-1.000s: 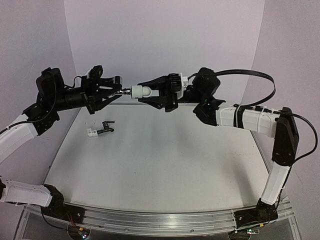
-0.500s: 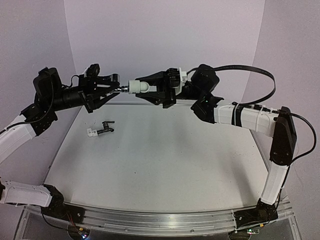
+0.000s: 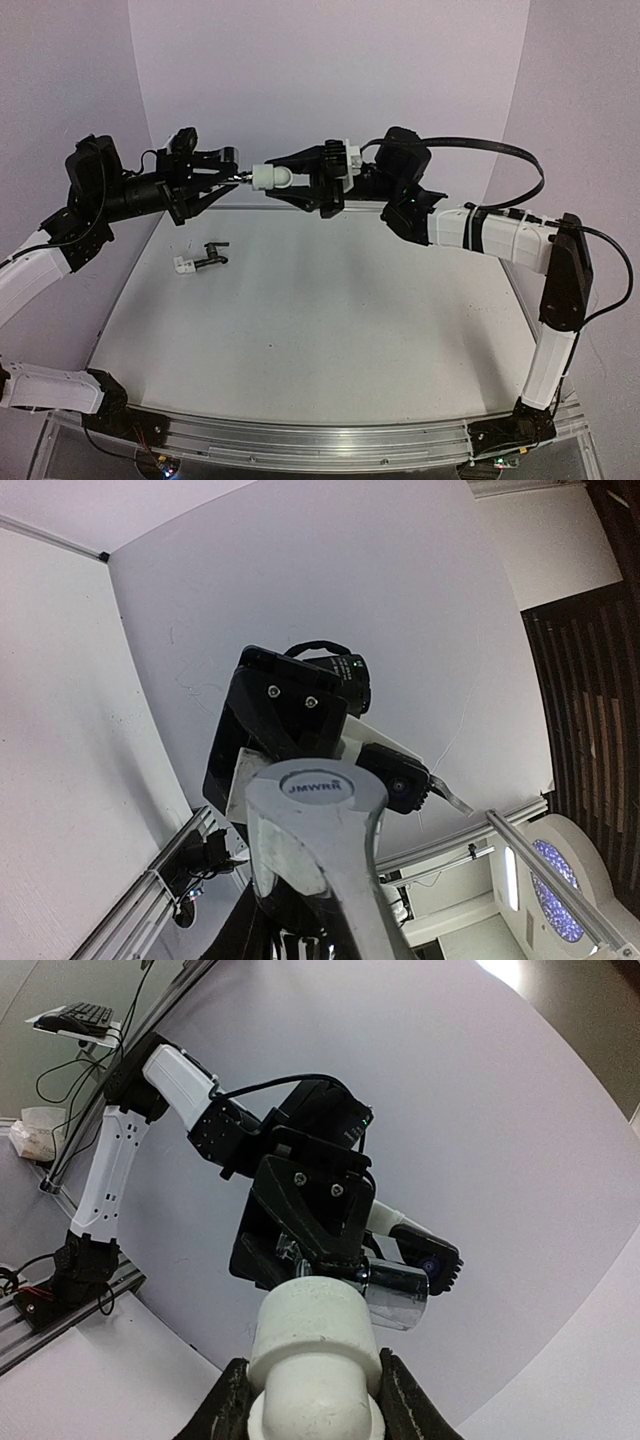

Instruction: Install the water faucets

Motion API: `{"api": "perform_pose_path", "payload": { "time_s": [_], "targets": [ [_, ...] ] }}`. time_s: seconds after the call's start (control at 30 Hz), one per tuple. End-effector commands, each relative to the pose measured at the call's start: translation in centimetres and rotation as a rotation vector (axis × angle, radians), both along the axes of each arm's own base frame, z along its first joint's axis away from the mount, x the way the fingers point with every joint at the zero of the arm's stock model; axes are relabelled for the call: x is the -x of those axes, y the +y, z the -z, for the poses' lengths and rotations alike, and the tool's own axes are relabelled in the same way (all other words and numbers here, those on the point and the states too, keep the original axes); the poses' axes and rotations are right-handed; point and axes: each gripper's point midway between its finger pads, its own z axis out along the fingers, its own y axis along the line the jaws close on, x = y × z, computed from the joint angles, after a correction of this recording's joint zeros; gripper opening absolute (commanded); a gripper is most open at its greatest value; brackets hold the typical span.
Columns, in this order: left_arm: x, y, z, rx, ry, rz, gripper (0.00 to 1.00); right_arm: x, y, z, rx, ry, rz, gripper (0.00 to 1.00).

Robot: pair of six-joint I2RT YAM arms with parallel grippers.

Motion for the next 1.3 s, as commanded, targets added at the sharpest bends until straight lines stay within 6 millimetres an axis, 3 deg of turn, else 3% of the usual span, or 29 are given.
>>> {"api": "perform_pose_path", "payload": {
  "time_s": [0.0, 0.33, 0.57, 0.73, 1.0, 1.27],
  "targets": [
    [1.4, 0.2, -3.0, 0.056, -0.107, 0.029, 0.00, 2.3, 1.4, -0.7, 0.003, -0.009, -0.074, 0.00],
    [1.2, 0.0, -2.6, 0.028, -0.205, 0.012, 0.00, 2.3, 2.1, -1.5, 0.068, 0.112, -0.129, 0.00],
    [-0.3, -0.7, -1.0, -0.072, -0.263, -0.013, 0.00, 2.1, 2.6, -1.4, 0.139, 0.199, -0.140, 0.00],
    [-0.7, -0.5, -1.5, -0.092, -0.344, -0.050, 0.00, 1.8, 2.7, -1.5, 0.165, 0.288, -0.145, 0.00],
    [-1.2, -0.7, -1.2, -0.123, -0.441, -0.065, 0.00, 2.6, 2.7, -3.2, 0.173, 0.442, -0.271, 0.00],
    [-1.4, -0.8, 0.2, -0.209, -0.540, -0.063, 0.00, 3.1, 3.1, -3.2, 0.240, 0.532, -0.311, 0.00]
  ]
}}
